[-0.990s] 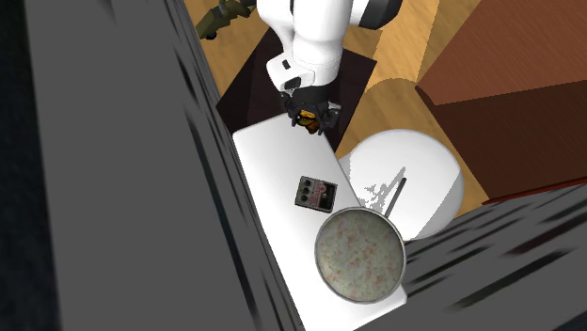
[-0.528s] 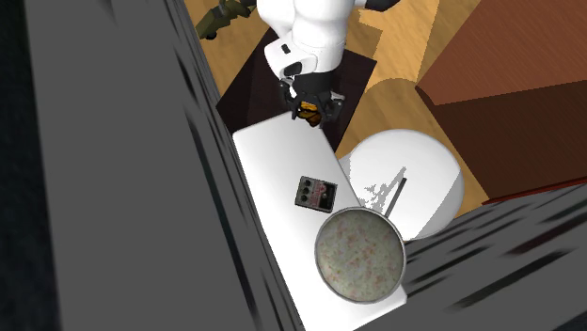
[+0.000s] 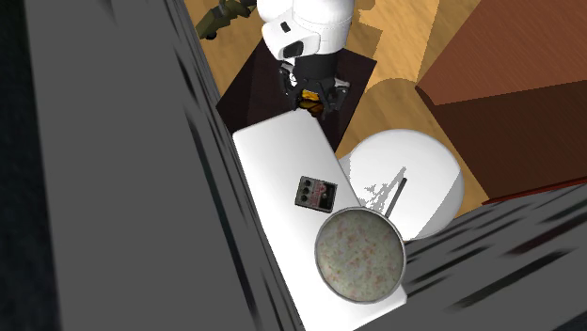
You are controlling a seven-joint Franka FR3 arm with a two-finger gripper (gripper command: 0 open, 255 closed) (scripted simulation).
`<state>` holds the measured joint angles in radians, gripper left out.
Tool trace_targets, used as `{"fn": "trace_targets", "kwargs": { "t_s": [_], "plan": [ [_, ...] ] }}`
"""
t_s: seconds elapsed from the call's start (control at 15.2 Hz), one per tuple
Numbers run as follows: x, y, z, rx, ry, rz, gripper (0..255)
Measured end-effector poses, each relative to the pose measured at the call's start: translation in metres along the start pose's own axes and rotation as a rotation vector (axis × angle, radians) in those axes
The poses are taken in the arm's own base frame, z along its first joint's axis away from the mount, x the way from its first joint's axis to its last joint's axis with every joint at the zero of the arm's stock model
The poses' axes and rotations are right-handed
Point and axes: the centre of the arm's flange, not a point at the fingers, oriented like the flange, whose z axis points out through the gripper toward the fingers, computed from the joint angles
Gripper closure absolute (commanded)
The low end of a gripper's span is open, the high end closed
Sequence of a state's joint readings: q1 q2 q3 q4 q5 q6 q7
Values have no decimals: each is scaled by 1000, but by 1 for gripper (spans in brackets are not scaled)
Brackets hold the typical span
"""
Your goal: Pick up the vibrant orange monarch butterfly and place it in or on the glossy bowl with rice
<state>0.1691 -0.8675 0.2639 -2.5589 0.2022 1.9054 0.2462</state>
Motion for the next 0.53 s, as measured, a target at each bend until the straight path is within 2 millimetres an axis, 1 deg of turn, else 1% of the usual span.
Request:
{"fn": "trace_targets", "kwargs": {
  "t_s": [0.53],
  "plan": [
    [9, -1, -43, 0, 0, 0, 255]
  ]
}}
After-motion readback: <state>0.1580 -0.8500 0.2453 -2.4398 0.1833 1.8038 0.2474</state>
